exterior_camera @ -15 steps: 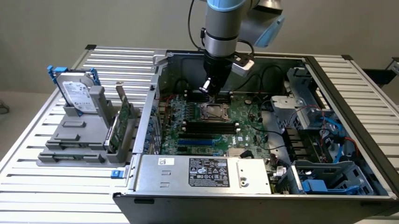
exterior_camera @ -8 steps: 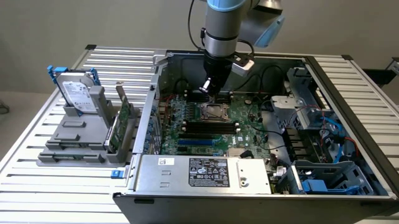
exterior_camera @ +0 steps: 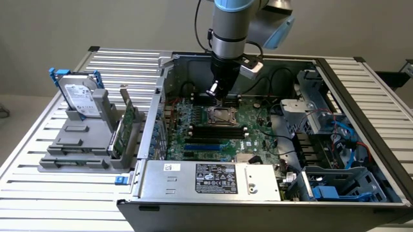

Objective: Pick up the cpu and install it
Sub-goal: 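Install the second cpu locking lever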

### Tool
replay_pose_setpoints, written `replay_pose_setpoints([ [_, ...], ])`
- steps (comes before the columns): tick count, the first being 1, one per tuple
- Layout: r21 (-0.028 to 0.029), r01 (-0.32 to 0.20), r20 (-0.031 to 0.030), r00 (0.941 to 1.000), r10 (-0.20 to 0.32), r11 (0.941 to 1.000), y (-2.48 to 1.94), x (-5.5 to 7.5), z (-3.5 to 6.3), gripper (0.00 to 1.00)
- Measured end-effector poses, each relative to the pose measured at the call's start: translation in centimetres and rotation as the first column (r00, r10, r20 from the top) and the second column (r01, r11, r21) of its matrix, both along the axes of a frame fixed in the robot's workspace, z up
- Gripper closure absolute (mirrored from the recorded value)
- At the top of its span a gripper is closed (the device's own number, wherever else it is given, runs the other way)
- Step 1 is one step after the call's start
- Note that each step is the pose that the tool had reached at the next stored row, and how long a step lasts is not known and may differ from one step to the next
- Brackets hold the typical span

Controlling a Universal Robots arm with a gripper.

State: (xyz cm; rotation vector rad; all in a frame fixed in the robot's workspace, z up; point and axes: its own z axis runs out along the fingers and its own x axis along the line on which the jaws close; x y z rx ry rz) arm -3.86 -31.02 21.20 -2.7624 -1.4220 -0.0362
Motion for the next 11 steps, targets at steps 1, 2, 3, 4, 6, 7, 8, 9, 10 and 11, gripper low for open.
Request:
replay_pose_setpoints([
  [1,0.0001,0.0,0.0,1.0,0.0,1.0,0.0,0.0,0.0,0.89],
  [2,0.0,0.0,0.0,1.0,0.0,1.0,0.0,0.0,0.0,0.89],
  [3,0.0001,0.0,0.0,1.0,0.0,1.0,0.0,0.0,0.0,0.89],
  [4,0.0001,0.0,0.0001,1.0,0.0,1.0,0.0,0.0,0.0,0.89],
  [6,0.0001,0.0,0.0,1.0,0.0,1.0,0.0,0.0,0.0,0.89],
  [7,0.0,0.0,0.0,1.0,0.0,1.0,0.0,0.0,0.0,0.89],
  [8,0.0,0.0,0.0,1.0,0.0,1.0,0.0,0.0,0.0,0.89],
  [9,0.0,0.0,0.0,1.0,0.0,1.0,0.0,0.0,0.0,0.89],
  [10,0.0001,0.0,0.0,1.0,0.0,1.0,0.0,0.0,0.0,0.89],
  [11,0.0001,0.0,0.0,1.0,0.0,1.0,0.0,0.0,0.0,0.89],
])
